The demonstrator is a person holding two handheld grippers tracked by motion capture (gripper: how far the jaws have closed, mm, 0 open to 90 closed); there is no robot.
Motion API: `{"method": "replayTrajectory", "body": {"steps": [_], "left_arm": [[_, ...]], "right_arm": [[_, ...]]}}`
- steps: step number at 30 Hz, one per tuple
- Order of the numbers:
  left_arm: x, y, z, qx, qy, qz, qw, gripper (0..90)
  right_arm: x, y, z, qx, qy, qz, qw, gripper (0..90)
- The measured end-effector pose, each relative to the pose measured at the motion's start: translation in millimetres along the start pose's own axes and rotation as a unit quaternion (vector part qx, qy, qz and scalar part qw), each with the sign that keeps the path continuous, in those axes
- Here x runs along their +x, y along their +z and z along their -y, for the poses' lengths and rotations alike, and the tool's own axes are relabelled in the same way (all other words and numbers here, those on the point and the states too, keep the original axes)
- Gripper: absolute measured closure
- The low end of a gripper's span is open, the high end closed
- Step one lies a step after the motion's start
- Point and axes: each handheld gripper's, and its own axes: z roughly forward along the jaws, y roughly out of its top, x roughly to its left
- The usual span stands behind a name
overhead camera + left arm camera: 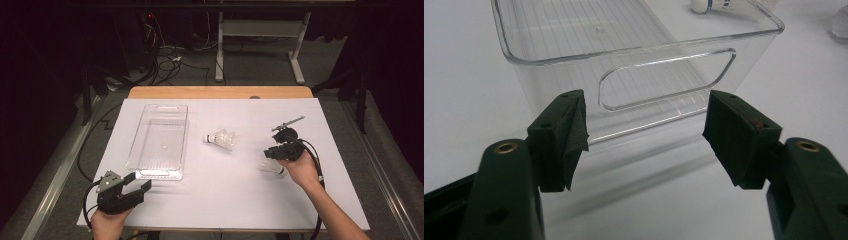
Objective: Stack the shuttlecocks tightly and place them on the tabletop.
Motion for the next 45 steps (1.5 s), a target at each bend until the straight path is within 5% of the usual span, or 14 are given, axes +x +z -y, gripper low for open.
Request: {"method": "replayTrajectory", "body": {"steps": [24, 45], "left_arm": [[0.2, 0.3, -0.1, 0.001, -0.001, 0.002, 1.0, 34.5], [0.2, 0.3, 0.0, 0.0, -0.001, 0.002, 1.0, 34.5]], "right_arm": [[2.3, -1.8, -1.1, 0.013, -0.016, 0.001, 0.9998, 89.4], [6.4, -4.4, -4.8, 0.0, -0.022, -0.002, 0.9998, 90.0]]}}
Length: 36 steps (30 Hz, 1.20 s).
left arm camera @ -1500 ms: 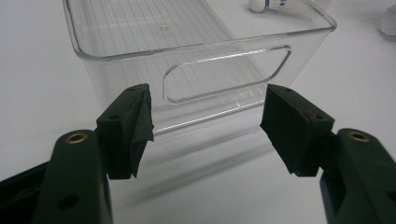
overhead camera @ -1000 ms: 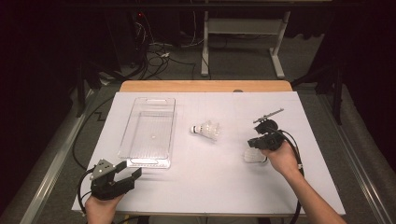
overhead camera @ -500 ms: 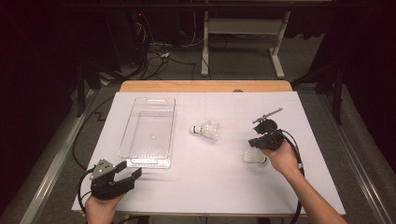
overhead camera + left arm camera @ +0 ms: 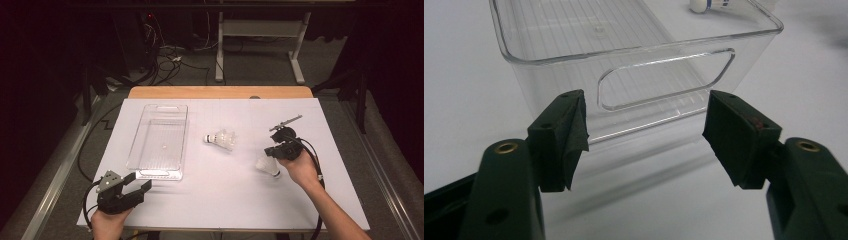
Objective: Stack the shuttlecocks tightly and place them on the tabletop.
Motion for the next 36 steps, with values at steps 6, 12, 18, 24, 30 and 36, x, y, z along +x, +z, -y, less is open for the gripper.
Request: {"method": "replayTrajectory", "body": {"steps": [6, 12, 18, 24, 30, 36], "left_arm": [[-0.1, -0.1, 0.0, 0.0, 0.0, 0.0, 1.0, 34.5], [-0.1, -0.1, 0.0, 0.0, 0.001, 0.0, 1.0, 34.6], [0.0, -0.1, 0.0, 0.0, 0.0, 0.0, 1.0, 34.6], [0.1, -0.2, 0.1, 0.0, 0.0, 0.001, 1.0, 34.6], [0.1, -0.3, 0.1, 0.0, 0.0, 0.001, 1.0, 34.6], [0.0, -0.5, 0.1, 0.0, 0.001, 0.001, 1.0, 34.6]], "right_arm": [[4.0, -0.8, -4.2, -0.008, -0.001, -0.004, 1.0, 90.0], [10.3, 1.3, -9.3, -0.015, -0.007, -0.008, 0.9998, 90.0], [19.5, 4.8, -16.3, -0.022, -0.015, -0.016, 0.9995, 90.0], [29.4, 10.7, -22.8, -0.026, -0.019, -0.026, 0.9991, 90.0], [37.6, 15.3, -29.1, -0.036, -0.022, -0.035, 0.9985, 90.0], [45.7, 19.3, -34.9, -0.043, -0.022, -0.043, 0.9979, 90.0]]}}
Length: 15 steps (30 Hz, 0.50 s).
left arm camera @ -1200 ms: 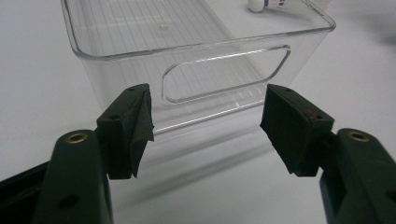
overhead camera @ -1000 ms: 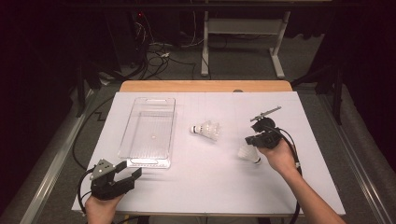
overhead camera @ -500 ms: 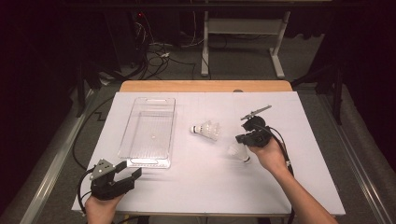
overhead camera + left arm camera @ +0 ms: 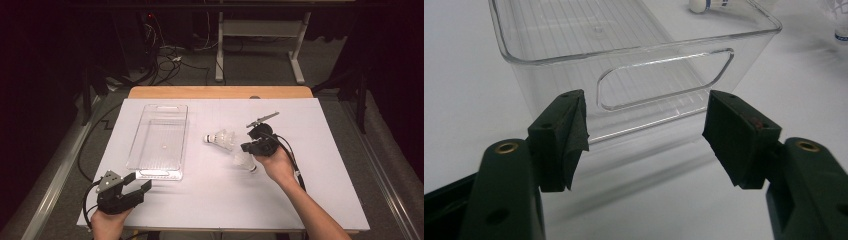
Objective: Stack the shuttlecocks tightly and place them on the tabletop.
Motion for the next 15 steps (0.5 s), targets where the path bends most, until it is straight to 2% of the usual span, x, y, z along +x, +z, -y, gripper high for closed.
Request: {"method": "replayTrajectory", "body": {"steps": [15], "left_arm": [[0.3, 0.3, 0.0, 0.001, 0.0, 0.001, 1.0, 34.6]], "right_arm": [[17.7, 14.7, -12.9, -0.008, -0.014, -0.015, 0.9998, 90.0]]}}
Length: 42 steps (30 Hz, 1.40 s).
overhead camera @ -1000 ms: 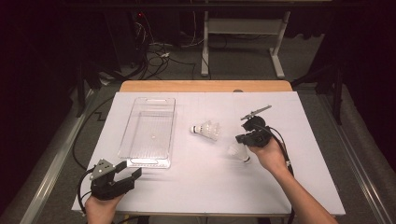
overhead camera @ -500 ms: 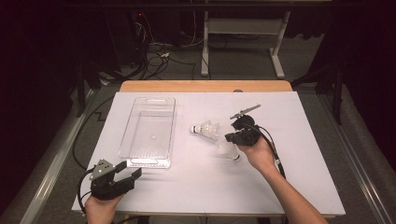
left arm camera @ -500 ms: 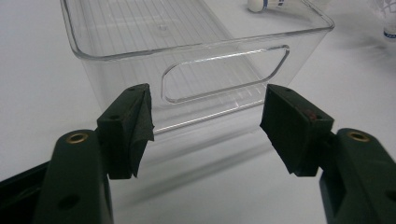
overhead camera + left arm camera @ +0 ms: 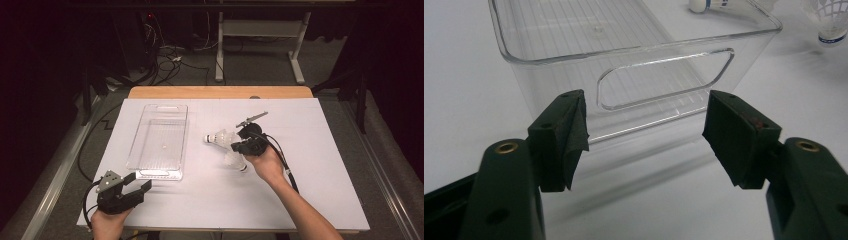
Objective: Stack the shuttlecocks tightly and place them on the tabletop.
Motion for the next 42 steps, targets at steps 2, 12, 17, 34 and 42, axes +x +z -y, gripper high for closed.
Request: {"method": "replayTrajectory", "body": {"steps": [2, 12, 17, 34, 42], "left_arm": [[0.0, -0.1, 0.0, 0.0, 0.0, 0.0, 1.0, 34.6], [0.4, -0.2, 0.0, 0.0, -0.001, 0.001, 1.0, 34.7], [0.3, -0.3, 0.0, 0.0, -0.001, 0.001, 1.0, 34.6], [0.1, -0.3, 0.1, 0.0, -0.001, 0.001, 1.0, 34.7], [0.1, -0.2, 0.1, 0.0, -0.001, 0.0, 1.0, 34.7]], "right_arm": [[2.0, 2.6, -1.2, -0.001, -0.002, -0.001, 1.0, 90.0], [6.8, 11.1, -3.3, 0.005, -0.003, -0.004, 1.0, 89.8], [4.3, 11.2, -2.1, 0.008, -0.002, -0.004, 1.0, 89.4], [-6.0, 3.1, 8.2, 0.009, 0.007, 0.001, 0.9999, 86.7], [-13.7, -3.8, 15.9, 0.009, 0.015, 0.004, 0.9998, 84.3]]}}
